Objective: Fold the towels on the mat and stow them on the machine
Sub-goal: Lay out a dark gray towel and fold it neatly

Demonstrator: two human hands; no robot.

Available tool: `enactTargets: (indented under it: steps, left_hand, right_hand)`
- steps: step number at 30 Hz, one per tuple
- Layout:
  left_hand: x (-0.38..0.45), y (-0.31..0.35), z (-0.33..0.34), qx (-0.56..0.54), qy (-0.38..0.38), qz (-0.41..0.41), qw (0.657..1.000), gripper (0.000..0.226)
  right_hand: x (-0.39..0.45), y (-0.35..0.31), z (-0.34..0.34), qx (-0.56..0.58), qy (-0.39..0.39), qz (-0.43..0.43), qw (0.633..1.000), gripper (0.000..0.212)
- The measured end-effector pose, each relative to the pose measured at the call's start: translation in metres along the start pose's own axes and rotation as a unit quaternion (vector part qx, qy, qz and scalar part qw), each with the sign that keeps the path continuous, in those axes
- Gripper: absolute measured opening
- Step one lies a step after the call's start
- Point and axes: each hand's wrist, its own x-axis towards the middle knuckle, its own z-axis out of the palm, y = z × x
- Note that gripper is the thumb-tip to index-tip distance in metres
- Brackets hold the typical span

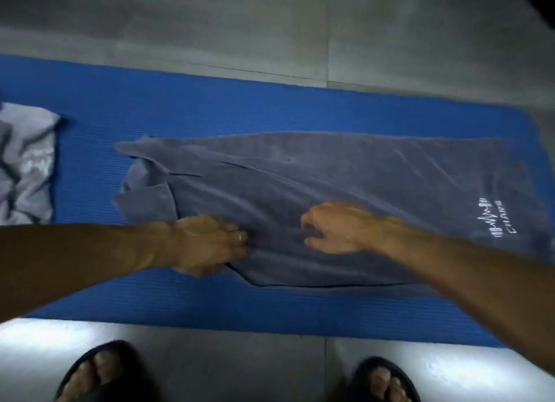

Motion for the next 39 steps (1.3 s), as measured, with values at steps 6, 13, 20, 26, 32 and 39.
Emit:
enactTargets:
  steps: [6,13,20,26,32,39]
  left_hand:
    - [-0.057,-0.043,0.047,0.011,0.082,-0.178,0.98,0.075]
    - [-0.065,-0.053,0.104,-0.208,0.193,-0.444,0.85,0.079]
    - [-0.135,-0.01,0.154,-0.268,0.274,-0.387,0.839,0.039]
    - [-0.13,-0.005,0.155,-0.497,0.326,-0.529,0.606,0.039]
    - [-0.107,-0.026,0.148,-0.528,0.242,-0.631,0.514,0.059]
    - [-0.113,-0.007,0.165,-0.581,0.321,-0.597,0.45,0.012]
  right_hand:
    - [0.057,-0.063,-0.041,-0.107,-0.074,-0.11,0.985,0.037]
    - [0.138,-0.155,0.019,0.175,0.065,0.013,0.982,0.054]
    - [0.15,-0.199,0.03,0.302,0.041,-0.1,0.947,0.019]
    - [0.2,-0.174,-0.014,0.273,0.223,-0.013,0.936,0.009]
    - [0.27,-0.161,-0.066,0.184,0.299,-0.013,0.936,0.028]
    - [0.326,-0.169,-0.111,0.085,0.145,-0.049,0.985,0.022]
